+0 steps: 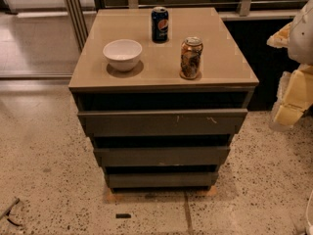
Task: Open top drawer
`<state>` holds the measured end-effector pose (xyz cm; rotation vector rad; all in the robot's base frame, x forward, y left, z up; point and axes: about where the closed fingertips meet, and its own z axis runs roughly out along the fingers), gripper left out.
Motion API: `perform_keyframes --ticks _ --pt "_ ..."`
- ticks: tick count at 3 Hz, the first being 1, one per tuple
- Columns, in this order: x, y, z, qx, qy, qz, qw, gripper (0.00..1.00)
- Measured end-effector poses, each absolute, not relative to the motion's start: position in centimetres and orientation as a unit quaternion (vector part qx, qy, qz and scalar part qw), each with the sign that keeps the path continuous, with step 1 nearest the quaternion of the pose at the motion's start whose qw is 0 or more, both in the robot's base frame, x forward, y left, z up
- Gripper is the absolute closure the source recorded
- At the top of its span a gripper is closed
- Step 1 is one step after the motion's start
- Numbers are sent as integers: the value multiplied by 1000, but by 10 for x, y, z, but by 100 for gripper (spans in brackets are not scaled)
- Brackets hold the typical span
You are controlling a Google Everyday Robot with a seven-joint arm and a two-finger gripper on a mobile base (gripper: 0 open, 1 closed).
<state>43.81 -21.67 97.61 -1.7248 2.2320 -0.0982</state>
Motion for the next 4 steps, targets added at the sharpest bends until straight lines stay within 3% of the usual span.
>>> perform_keyframes --ticks 2,4 --pt "441 -217 968 -599 781 -42 176 0" --pt "462 -201 902 -599 768 -39 223 0"
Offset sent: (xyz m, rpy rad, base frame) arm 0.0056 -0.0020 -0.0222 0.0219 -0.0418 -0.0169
